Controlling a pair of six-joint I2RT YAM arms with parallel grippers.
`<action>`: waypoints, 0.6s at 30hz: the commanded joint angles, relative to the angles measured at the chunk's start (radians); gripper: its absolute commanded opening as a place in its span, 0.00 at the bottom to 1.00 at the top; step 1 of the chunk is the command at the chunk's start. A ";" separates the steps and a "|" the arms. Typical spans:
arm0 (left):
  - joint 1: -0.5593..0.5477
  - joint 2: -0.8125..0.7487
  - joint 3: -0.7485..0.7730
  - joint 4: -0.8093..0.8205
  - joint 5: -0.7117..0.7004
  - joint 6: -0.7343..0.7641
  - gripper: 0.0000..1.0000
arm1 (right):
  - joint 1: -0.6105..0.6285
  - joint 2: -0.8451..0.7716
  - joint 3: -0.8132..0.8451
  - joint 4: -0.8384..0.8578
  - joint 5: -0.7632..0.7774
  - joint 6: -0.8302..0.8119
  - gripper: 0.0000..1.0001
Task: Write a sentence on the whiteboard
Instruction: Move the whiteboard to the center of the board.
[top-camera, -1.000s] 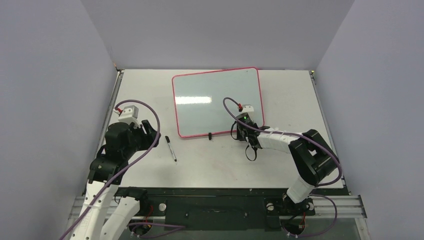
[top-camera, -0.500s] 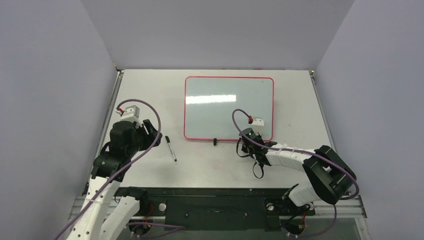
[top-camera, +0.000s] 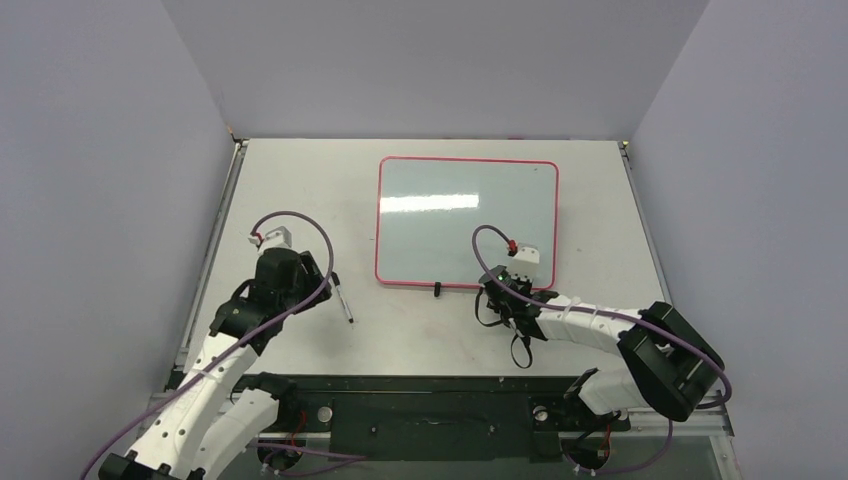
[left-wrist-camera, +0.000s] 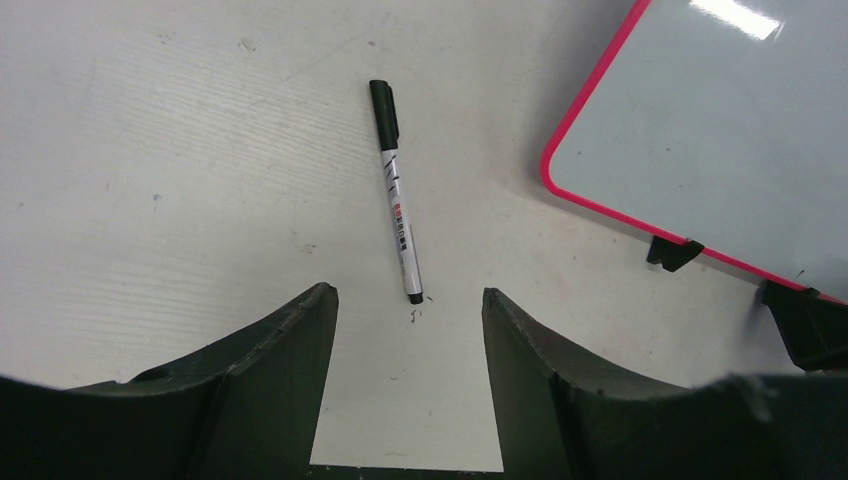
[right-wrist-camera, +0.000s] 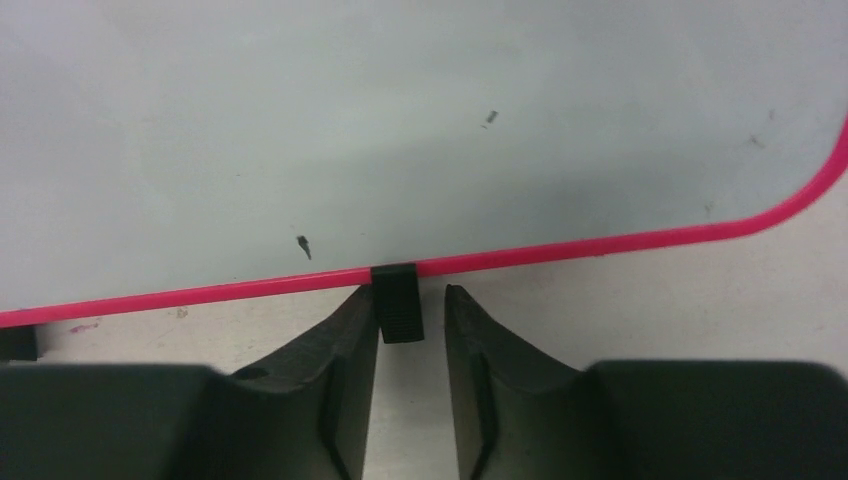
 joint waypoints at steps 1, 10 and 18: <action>-0.023 0.016 -0.017 0.066 -0.091 -0.061 0.53 | 0.016 -0.054 -0.001 -0.077 0.082 0.025 0.39; -0.026 0.072 -0.083 0.145 -0.148 -0.068 0.52 | 0.134 -0.120 0.063 -0.217 0.123 0.042 0.65; -0.026 0.167 -0.121 0.263 -0.152 -0.050 0.48 | 0.260 -0.258 0.106 -0.350 0.166 0.073 0.65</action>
